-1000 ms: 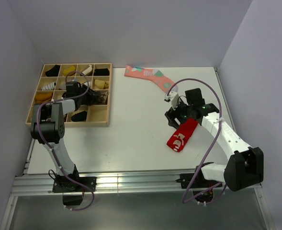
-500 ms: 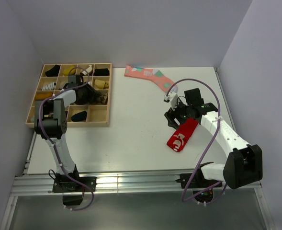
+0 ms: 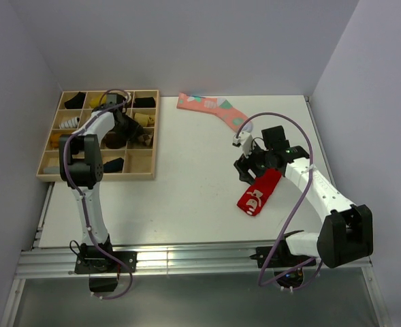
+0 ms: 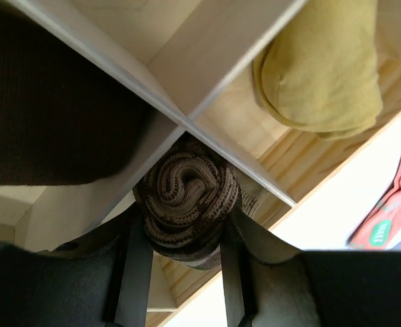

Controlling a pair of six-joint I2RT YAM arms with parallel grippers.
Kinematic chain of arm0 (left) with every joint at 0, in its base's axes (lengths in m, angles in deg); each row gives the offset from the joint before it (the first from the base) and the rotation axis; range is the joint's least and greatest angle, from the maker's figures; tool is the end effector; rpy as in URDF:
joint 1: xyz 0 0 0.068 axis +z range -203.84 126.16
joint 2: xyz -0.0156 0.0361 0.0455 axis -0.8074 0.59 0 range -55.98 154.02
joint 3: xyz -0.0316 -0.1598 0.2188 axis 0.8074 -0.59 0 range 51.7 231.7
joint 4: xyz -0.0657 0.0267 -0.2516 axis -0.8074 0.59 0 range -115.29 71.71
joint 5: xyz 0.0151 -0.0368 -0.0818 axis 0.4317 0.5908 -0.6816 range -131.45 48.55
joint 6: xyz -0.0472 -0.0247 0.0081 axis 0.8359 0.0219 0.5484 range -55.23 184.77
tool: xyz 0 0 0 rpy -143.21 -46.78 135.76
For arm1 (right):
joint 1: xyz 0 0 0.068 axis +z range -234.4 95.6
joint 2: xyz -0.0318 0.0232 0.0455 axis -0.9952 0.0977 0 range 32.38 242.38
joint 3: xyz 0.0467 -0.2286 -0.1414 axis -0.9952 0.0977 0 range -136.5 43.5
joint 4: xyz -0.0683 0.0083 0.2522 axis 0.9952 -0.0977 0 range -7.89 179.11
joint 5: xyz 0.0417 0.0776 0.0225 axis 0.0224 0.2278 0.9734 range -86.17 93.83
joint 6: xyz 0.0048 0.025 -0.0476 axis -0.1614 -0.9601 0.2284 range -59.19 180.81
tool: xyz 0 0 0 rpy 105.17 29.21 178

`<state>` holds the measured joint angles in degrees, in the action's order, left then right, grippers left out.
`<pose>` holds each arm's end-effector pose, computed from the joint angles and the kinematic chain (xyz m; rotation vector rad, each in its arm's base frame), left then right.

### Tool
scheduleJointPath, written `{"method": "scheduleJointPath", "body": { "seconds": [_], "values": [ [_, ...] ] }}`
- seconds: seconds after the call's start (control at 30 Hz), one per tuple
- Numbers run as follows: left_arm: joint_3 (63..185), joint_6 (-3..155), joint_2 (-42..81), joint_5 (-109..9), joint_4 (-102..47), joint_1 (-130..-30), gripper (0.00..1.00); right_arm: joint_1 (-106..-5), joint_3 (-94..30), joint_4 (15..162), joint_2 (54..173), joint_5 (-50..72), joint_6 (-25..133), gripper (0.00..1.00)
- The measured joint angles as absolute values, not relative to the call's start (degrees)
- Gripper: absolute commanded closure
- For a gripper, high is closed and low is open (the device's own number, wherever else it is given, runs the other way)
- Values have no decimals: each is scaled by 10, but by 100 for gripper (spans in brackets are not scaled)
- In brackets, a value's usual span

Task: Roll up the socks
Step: Place the sock in the storage box.

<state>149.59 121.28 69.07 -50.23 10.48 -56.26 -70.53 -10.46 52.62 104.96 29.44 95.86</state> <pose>0.4660 -0.0251 0.1740 -1.2094 2.4809 -0.5111 0.2418 0.0756 0.2570 -1.1676 2.1470 0.4038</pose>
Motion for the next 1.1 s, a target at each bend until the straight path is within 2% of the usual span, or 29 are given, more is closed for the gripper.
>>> {"method": "scheduleJointPath", "body": {
  "seconds": [0.3, 0.33, 0.53, 0.83, 1.1],
  "values": [
    [1504, 1243, 691, -471, 125, -570, 69, -705, -105, 522, 1050, 294, 965, 21],
    [1503, 1242, 690, -468, 126, -570, 64, -705, -105, 522, 1050, 294, 965, 21],
    [1483, 1242, 671, -445, 122, -576, 53, -705, -105, 519, 1056, 295, 965, 21],
    [1465, 1239, 654, -431, 125, -576, 43, -705, -105, 507, 1069, 300, 965, 21],
    [1458, 1230, 647, -428, 123, -579, 39, -705, -106, 505, 1072, 301, 967, 21]
  ]
}}
